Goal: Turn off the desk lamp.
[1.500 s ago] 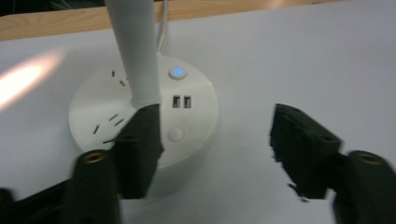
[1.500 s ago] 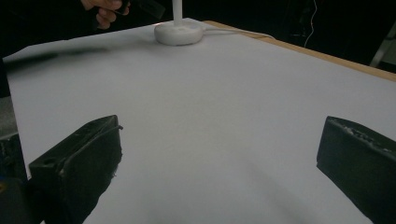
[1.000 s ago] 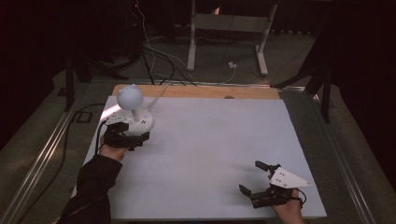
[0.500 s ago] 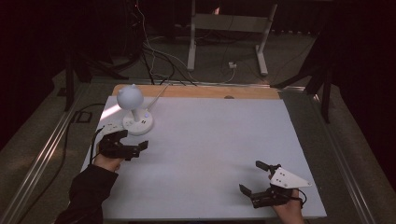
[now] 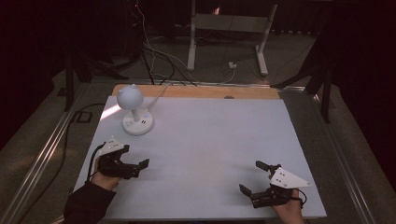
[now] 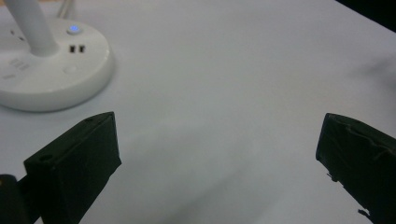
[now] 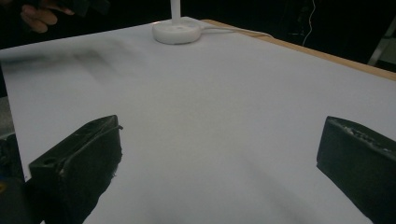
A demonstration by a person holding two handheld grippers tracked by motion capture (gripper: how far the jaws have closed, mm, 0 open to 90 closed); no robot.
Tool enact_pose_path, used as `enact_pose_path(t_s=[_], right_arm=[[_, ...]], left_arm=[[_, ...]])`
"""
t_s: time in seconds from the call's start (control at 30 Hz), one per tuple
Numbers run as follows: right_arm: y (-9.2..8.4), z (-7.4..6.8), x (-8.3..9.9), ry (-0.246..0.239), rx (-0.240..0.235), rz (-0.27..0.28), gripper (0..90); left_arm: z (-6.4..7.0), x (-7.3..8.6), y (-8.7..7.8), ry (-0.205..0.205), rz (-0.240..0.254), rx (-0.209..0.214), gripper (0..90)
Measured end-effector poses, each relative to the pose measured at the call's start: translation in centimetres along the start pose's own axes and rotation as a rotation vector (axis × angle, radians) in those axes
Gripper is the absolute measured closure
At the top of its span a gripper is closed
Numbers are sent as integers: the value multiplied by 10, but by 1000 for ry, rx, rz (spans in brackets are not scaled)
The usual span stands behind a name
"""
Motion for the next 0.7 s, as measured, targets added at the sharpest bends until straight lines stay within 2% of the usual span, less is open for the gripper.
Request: enact_pose_path(t_s=[0.23,0.4,0.5,0.57,0.67,0.7], right_arm=[[0,0,0,0,1,0,0],[0,0,0,0,1,1,0],[-1,0,0,2,1,0,0],[0,0,0,2,0,-3,0],[0,0,1,1,-3,-6,0],[0,-1,1,-1,-4,-6,0]], left_arm=[[6,20,-1,9,-29,15,4],[6,31,-3,17,-35,4,4],[8,39,-3,39,-31,-10,4],[9,45,-3,49,-23,-7,4],[8,52,1,51,-52,4,4],[7,52,2,47,-47,0,4]])
Point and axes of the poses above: each handheld gripper's, and its own axes: y roughly forward along the jaws, x roughly out of its underside, z roughly to its right, the point moved 9 cm from there along y, roughly forward along the jaws, and after that the axes turned 11 degrees about -y, right-handed, at the moved point
